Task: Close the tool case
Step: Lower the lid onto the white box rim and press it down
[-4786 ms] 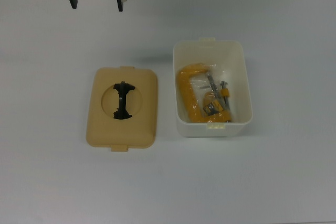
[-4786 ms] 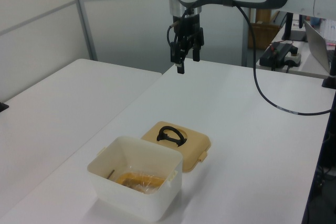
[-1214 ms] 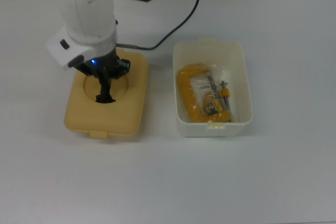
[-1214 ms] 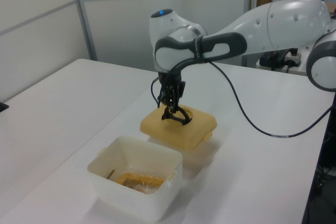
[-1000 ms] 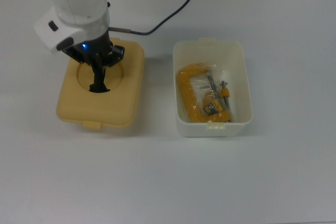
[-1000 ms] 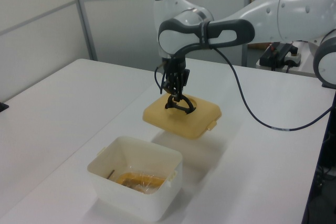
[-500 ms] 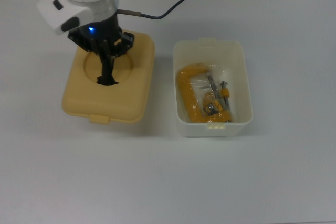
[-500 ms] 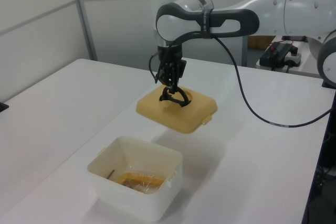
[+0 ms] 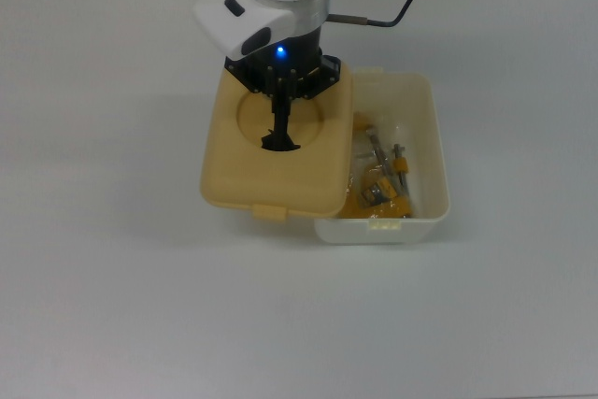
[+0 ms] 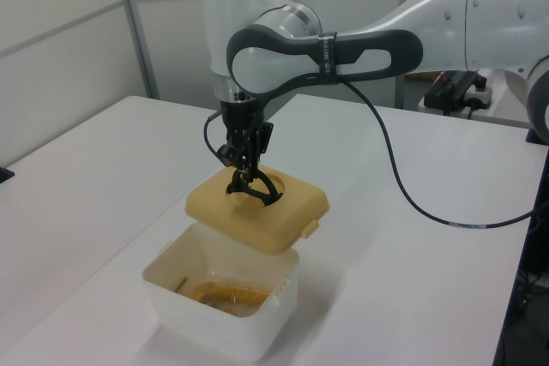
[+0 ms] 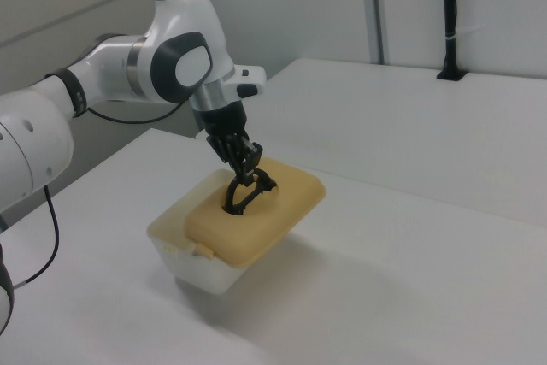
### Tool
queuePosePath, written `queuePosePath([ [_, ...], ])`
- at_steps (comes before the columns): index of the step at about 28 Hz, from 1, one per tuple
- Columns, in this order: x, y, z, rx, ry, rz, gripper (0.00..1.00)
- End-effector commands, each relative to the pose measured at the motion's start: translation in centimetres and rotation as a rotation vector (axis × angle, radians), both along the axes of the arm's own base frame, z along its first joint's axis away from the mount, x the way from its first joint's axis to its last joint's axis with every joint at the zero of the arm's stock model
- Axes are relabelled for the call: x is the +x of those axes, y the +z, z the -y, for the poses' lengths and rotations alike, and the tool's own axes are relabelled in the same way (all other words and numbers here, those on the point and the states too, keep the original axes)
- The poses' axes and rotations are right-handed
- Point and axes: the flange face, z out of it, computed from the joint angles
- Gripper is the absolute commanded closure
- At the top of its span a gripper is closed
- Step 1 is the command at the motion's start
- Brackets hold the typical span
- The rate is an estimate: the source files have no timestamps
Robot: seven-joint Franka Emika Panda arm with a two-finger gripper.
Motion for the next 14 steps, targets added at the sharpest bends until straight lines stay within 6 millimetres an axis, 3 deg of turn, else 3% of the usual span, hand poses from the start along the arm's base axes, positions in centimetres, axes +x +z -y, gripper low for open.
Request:
queuePosePath([
  [1,-0.4,0.5,-2.2,-0.019,0.005,0.001,1.0],
  [14,-1.0,0.2,-6.6,-0.024,0.051,0.012,1.0],
])
